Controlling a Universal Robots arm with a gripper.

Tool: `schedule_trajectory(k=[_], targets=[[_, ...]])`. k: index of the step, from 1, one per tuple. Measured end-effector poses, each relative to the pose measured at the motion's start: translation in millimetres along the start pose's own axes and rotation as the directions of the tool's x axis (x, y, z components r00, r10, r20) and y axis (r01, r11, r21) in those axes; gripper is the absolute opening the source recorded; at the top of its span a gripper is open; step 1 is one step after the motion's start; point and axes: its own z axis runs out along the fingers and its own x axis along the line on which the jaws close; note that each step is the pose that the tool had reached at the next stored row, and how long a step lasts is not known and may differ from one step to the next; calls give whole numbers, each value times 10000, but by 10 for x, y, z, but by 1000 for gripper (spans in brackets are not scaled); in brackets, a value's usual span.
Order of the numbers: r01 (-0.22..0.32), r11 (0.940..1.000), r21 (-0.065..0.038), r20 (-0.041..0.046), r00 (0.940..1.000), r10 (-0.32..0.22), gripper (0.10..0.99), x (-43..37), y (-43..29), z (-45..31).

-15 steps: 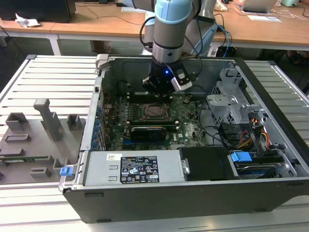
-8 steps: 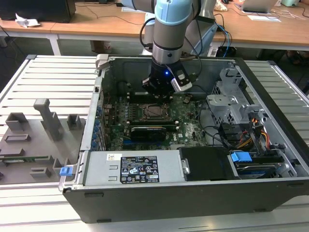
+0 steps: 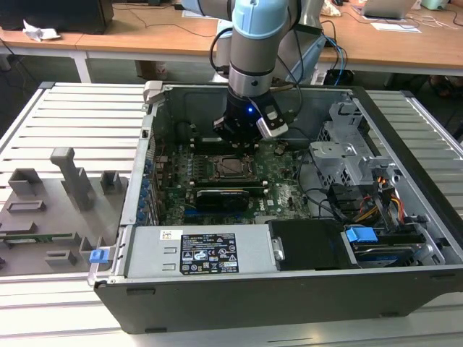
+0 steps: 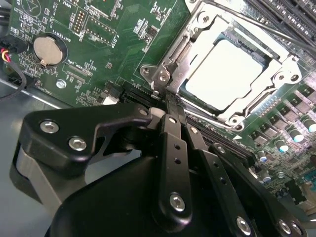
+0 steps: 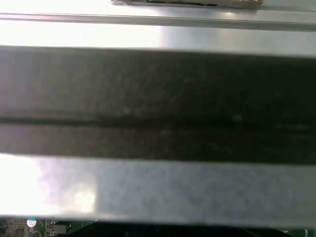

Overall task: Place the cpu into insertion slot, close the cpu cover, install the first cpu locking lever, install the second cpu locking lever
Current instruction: 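Install the first cpu locking lever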

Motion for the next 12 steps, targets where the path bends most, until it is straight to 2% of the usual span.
schedule_trajectory(k=[12], targets=[[1,10000,4,2,10000,-1,106,-1,3,-24]])
